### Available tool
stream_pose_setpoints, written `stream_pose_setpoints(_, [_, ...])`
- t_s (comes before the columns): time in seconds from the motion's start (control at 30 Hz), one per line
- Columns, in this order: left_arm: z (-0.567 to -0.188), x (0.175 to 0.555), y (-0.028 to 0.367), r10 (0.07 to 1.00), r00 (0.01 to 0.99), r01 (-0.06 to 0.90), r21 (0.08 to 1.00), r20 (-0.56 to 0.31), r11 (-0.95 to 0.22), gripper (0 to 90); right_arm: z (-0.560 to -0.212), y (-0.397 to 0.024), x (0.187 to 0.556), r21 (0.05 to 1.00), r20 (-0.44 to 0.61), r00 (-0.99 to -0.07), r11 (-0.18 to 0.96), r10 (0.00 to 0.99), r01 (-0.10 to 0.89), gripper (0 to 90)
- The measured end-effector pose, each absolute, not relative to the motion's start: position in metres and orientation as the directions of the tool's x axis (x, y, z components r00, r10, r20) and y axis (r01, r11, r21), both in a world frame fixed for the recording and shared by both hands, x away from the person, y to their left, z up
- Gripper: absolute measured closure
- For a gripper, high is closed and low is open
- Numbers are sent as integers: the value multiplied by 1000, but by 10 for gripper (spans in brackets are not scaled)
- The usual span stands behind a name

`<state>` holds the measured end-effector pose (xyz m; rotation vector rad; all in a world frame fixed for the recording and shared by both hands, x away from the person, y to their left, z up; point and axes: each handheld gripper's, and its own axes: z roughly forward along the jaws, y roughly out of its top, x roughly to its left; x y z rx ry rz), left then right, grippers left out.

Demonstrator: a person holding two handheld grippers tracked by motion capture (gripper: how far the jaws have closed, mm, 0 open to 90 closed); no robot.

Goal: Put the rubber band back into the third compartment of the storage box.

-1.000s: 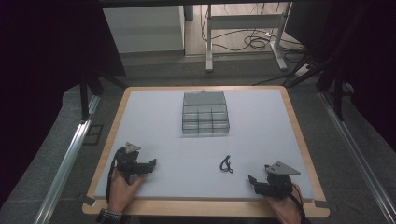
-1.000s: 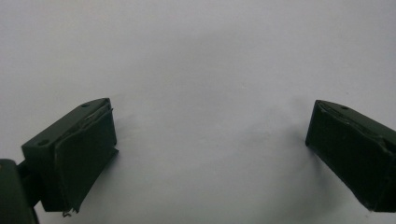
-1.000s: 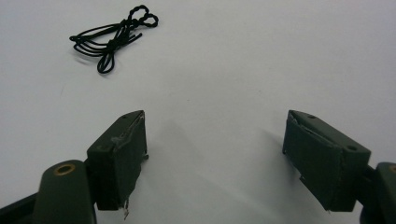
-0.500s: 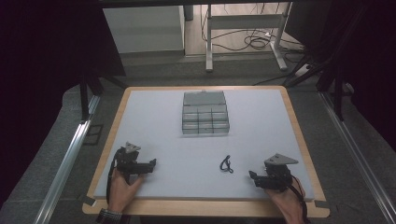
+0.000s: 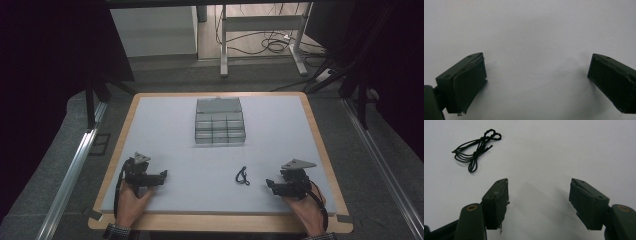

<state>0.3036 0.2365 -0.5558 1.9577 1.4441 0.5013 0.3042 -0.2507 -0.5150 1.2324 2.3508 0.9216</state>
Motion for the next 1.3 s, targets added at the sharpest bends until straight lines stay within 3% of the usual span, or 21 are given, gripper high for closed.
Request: stream_pose_setpoints(1.3, [-556, 304, 237, 944, 321, 698, 692, -71, -185, 19, -499, -233, 348, 539, 67, -647, 518, 760, 665, 555])
